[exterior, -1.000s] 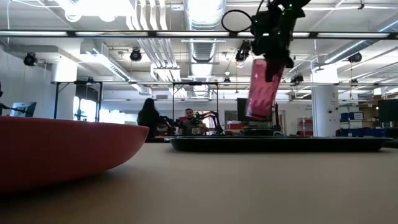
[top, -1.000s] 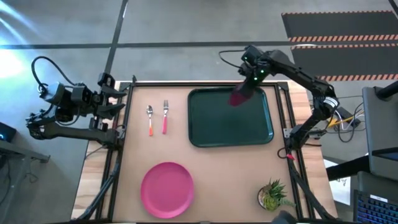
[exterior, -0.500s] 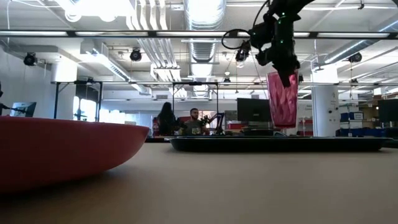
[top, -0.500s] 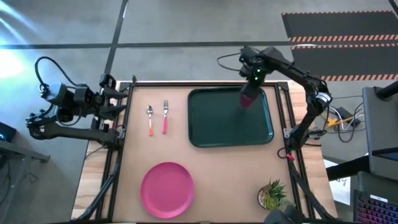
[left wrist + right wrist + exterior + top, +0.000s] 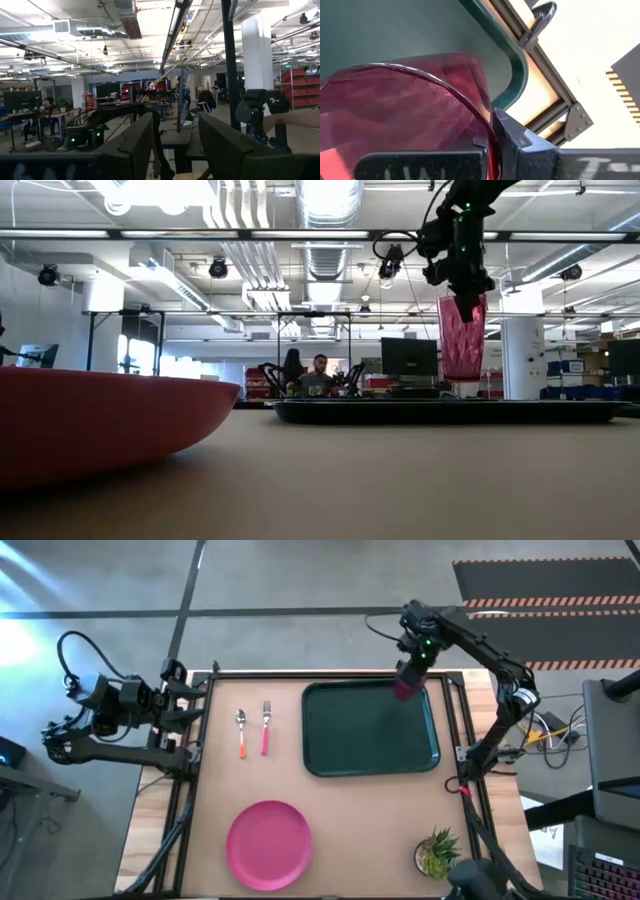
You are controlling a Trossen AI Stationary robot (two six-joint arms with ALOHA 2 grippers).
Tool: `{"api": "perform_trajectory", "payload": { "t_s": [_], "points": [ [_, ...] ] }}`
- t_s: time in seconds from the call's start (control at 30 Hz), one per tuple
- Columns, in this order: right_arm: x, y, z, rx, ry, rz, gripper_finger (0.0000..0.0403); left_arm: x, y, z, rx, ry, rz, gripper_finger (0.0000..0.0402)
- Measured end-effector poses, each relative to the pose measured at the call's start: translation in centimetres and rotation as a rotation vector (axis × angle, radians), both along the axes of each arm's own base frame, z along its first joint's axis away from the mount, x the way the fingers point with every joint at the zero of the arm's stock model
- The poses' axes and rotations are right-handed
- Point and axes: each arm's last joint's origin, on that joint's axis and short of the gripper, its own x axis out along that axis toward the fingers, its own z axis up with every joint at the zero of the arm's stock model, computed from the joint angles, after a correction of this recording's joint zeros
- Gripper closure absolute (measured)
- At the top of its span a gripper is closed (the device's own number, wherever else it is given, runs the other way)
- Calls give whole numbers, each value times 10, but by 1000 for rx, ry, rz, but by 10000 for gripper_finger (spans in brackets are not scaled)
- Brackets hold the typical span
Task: Pick and place plate/cup/fork/spoon on tray
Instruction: Put the red glass on the top right of the black serving tray
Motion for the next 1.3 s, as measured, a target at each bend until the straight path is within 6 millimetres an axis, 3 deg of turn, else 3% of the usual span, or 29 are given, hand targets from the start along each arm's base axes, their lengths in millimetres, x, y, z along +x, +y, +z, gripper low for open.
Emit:
{"api": "perform_trajectory", "payload": {
  "t_s": [0.67,0.93,1.3],
  "points": [
    [-7,-6,-53,64,-2,7,394,0,0,0,-3,0,-1,258],
    [-17,-14,-54,38,7,-21,394,0,0,0,-25,1,-9,258],
    [-17,-15,-53,30,0,-20,377,0,0,0,-25,1,-8,258]
  ]
}}
